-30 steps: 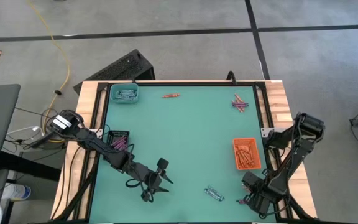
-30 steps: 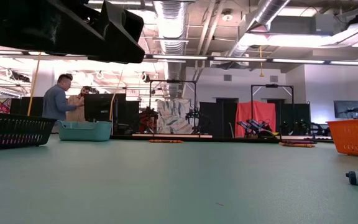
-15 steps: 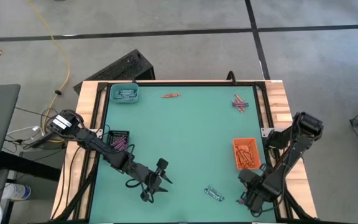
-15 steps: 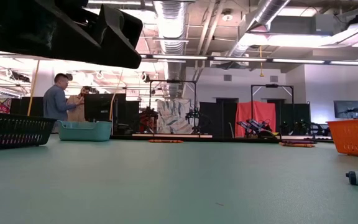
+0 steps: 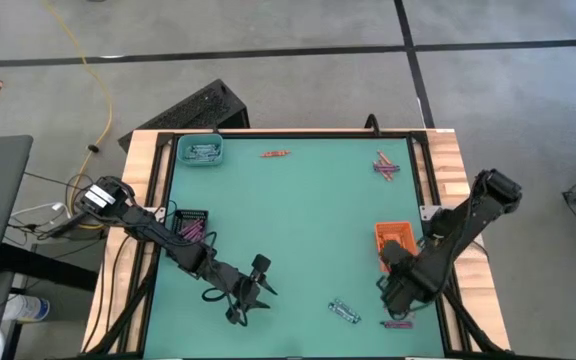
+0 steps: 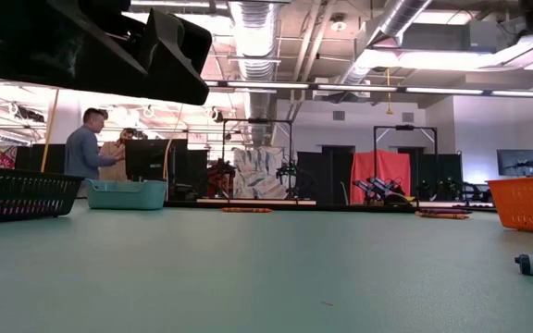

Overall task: Sort crayons
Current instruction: Put the orange crayon into the orange bin

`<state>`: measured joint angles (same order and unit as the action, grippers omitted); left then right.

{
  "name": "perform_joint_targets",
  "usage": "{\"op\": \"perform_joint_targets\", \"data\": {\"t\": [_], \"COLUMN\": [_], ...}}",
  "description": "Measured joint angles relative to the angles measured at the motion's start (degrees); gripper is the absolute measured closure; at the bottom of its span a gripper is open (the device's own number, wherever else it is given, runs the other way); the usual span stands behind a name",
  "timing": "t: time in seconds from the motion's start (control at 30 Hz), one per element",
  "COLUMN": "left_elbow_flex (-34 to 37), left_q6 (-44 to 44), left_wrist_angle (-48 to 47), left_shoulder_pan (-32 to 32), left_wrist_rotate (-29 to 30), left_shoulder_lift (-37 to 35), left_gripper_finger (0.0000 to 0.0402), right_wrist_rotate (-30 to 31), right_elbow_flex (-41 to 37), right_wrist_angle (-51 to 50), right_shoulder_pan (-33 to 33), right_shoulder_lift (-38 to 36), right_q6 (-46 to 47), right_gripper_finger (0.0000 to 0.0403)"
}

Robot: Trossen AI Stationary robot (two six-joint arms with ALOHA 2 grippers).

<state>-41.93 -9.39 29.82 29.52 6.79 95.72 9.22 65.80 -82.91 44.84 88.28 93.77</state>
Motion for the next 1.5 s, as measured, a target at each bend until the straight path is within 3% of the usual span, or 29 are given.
{"op": "perform_joint_targets", "data": {"t": [0.3,0.6,1.3,1.5], "left_elbow_flex": [0.00,0.00,0.00,0.00], "left_q6": [-0.02,-0.04,-0.02,0.01], "left_wrist_angle": [-0.90,-0.97,-2.27,-2.27], "left_shoulder_pan": [0.00,0.07,0.13,0.13], "left_wrist_rotate": [0.03,0.04,0.02,0.02], "left_shoulder_lift": [0.00,0.00,0.00,0.00], "left_gripper_finger": [0.0233,0.0233,0.0233,0.0233], "right_wrist_rotate": [1.05,-1.85,-5.42,-6.34], "right_elbow_flex": [-0.36,-2.80,-5.70,-5.70], "right_wrist_angle": [-1.01,-0.74,-0.40,-0.42], "right_shoulder_pan": [-8.67,-14.53,-15.37,-15.37], "right_shoulder_lift": [-2.79,-2.85,-2.85,-2.85], "right_q6": [-5.74,-10.48,-11.79,-11.30], "right_gripper_finger": [0.0400,0.0399,0.0397,0.0366]}}
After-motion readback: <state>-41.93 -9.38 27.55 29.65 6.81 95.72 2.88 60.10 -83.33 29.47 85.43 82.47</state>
